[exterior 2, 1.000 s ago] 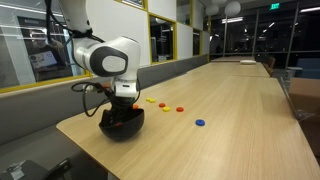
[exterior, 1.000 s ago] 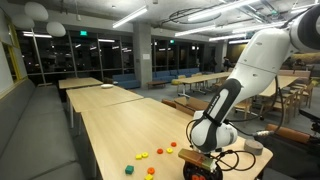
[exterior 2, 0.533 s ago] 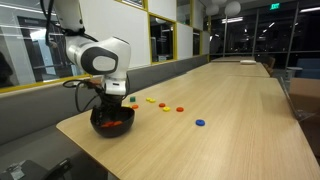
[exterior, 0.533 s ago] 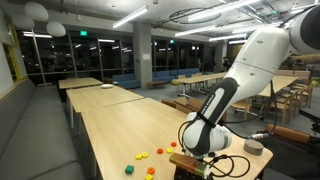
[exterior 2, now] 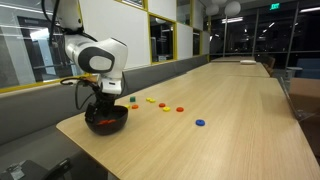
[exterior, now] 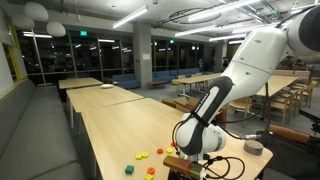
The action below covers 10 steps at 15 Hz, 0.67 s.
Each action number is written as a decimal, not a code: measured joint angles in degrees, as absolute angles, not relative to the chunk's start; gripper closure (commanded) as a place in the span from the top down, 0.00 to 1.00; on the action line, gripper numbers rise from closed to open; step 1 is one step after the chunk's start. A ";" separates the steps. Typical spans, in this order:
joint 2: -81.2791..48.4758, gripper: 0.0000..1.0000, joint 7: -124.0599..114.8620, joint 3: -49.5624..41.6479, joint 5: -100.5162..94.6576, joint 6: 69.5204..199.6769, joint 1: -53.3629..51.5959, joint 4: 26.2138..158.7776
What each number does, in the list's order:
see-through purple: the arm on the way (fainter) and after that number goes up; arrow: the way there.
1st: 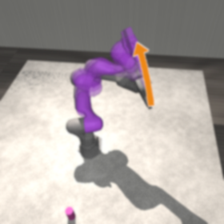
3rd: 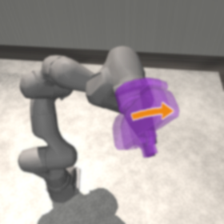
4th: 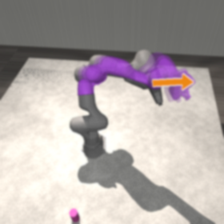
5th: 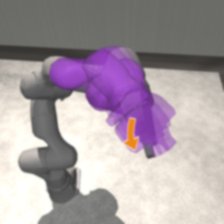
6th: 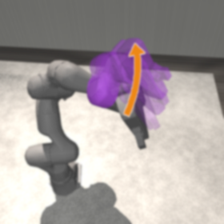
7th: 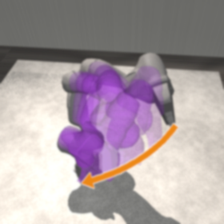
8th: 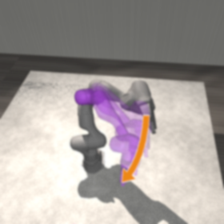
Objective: Put two orange circles into the bowl.
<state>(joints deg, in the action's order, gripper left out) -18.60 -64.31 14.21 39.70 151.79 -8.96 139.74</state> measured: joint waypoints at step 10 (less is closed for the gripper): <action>-20.07 1.00 -61.55 14.55 40.76 147.80 -11.59 135.69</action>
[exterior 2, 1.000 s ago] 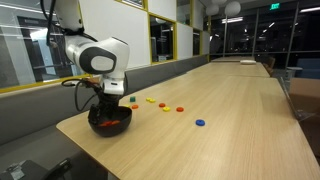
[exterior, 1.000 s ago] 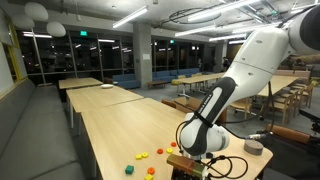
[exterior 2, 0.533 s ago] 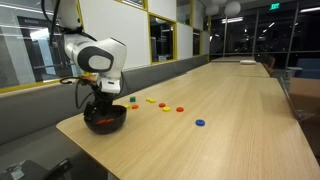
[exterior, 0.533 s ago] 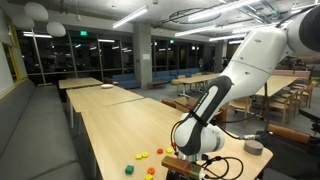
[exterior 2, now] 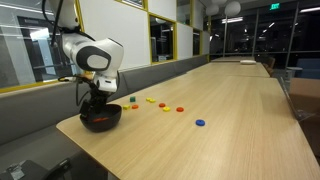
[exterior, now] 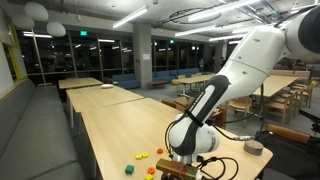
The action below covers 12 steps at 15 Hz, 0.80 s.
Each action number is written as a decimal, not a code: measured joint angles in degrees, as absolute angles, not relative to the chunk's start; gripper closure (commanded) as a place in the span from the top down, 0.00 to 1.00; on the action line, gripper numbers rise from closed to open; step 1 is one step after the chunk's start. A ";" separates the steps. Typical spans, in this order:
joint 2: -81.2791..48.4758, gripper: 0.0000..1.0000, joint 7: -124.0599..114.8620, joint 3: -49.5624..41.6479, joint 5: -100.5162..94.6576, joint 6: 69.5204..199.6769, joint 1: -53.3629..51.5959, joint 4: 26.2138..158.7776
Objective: Put two orange circles into the bowl.
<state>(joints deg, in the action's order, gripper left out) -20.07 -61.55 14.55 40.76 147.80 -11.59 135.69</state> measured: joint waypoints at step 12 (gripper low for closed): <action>-3.62 1.00 -60.65 4.59 10.13 123.75 -9.83 133.28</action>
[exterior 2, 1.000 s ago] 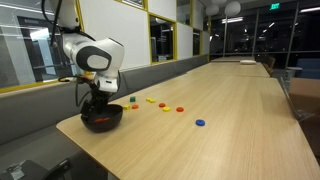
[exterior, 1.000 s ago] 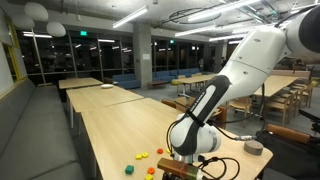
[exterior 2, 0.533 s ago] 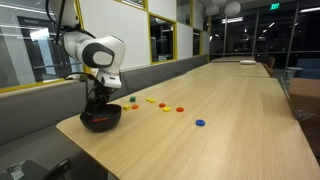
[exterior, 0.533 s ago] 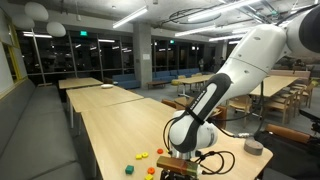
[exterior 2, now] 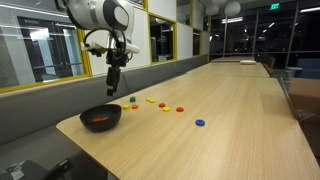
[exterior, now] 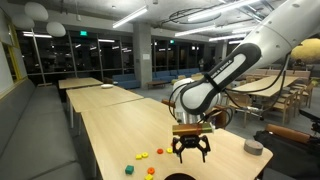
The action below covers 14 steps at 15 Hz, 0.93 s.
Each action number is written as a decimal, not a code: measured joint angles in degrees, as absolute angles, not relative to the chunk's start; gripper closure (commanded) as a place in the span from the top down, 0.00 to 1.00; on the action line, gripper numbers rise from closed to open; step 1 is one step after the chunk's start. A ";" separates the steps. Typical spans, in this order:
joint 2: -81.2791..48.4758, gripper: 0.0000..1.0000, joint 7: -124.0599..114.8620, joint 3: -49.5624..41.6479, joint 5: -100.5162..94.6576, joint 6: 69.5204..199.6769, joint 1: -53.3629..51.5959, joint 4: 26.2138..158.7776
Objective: Put two orange circles into the bowl.
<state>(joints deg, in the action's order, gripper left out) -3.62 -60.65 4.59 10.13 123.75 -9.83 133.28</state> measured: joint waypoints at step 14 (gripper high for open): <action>29.84 1.00 -19.32 -3.27 4.78 90.24 4.17 133.75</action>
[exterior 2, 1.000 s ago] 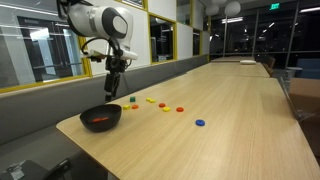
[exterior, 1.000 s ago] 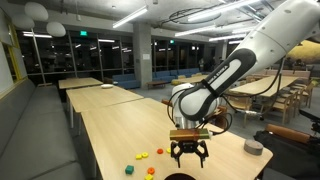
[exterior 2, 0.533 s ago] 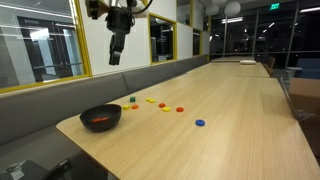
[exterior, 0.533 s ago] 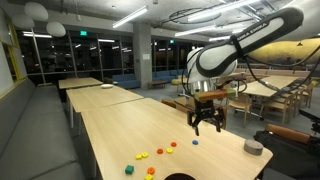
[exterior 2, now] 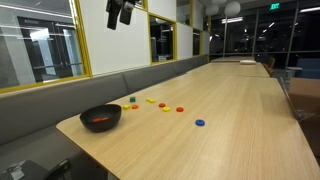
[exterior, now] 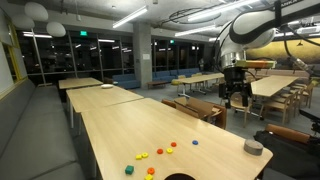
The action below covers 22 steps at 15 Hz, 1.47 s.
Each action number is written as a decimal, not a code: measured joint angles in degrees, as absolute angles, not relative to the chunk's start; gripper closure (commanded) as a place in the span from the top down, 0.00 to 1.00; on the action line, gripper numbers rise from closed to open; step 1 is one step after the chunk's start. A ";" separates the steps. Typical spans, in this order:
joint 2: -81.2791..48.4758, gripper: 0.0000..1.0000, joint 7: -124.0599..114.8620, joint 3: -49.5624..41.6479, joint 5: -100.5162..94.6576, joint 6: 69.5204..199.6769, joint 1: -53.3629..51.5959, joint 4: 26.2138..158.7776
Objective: Put two orange circles into the bowl.
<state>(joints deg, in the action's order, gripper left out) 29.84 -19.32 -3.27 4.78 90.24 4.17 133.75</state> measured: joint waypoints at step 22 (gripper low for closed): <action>47.07 1.00 -1.28 -8.31 -3.12 104.93 9.79 147.91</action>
